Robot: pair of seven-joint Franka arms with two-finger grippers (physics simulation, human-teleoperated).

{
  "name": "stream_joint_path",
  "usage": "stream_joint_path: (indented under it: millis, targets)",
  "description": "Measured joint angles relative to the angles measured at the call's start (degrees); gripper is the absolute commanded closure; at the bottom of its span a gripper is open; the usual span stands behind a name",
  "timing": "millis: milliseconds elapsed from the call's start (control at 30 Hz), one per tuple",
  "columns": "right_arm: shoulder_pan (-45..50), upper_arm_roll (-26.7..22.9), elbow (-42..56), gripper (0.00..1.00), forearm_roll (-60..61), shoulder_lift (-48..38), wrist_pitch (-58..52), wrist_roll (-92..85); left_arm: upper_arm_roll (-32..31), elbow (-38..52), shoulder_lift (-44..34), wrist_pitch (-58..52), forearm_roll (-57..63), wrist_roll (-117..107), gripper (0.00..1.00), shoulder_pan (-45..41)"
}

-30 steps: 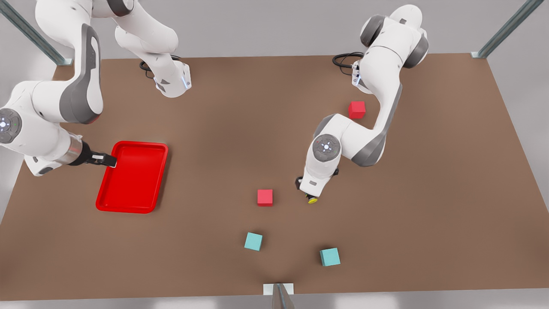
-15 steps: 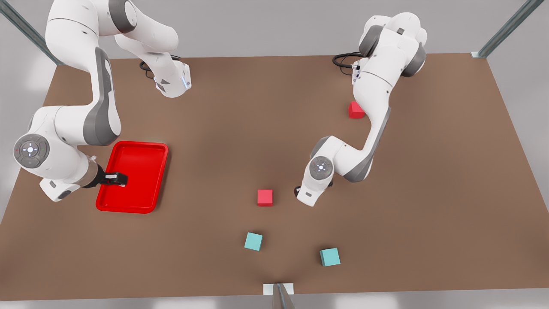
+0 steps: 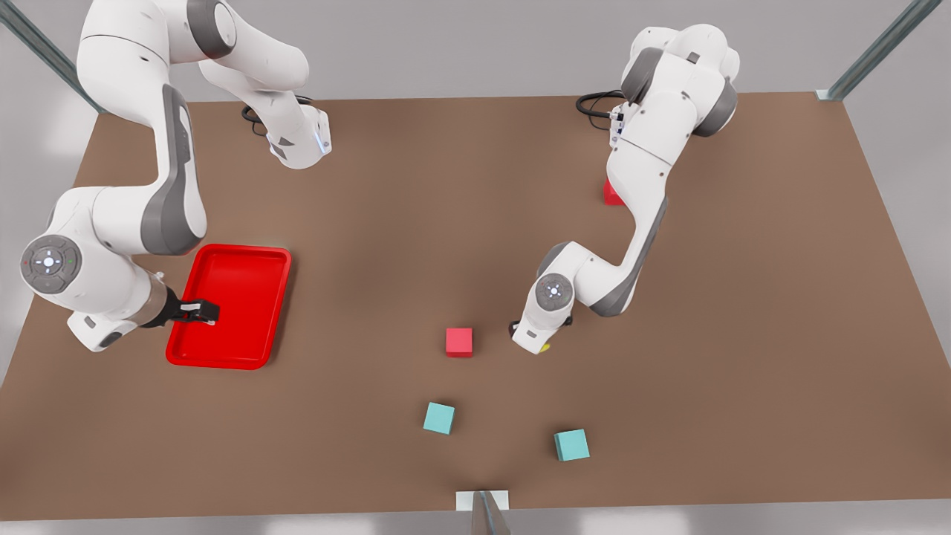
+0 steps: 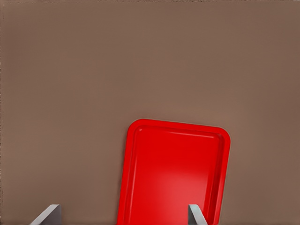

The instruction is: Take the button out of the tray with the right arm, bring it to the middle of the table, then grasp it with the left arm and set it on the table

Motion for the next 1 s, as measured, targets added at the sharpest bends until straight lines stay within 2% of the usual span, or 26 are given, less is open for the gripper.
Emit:
stream_joint_path:
  millis: [367,833,867,1000]
  targets:
    - [-0.1,0.0,0.1,0.0,0.6,0.1,0.3,-0.7,0.1,0.0,3.0,2.2,0.0,0.7,0.0,0.2]
    - [-0.2,-0.1,0.5,0.0,1.1,0.1,0.3,-1.2,0.1,-0.9,3.2,2.8,0.1,0.4,0.01,-0.3]
    - [-0.1,-0.1,0.5,0.0,1.1,0.1,0.3,-1.2,0.1,-0.9,3.2,2.8,0.1,0.3,0.17,-0.3]
    - [-0.2,-0.2,0.5,0.0,1.1,0.1,0.3,-1.3,0.1,-0.8,3.2,2.9,0.1,0.2,0.47,-0.2]
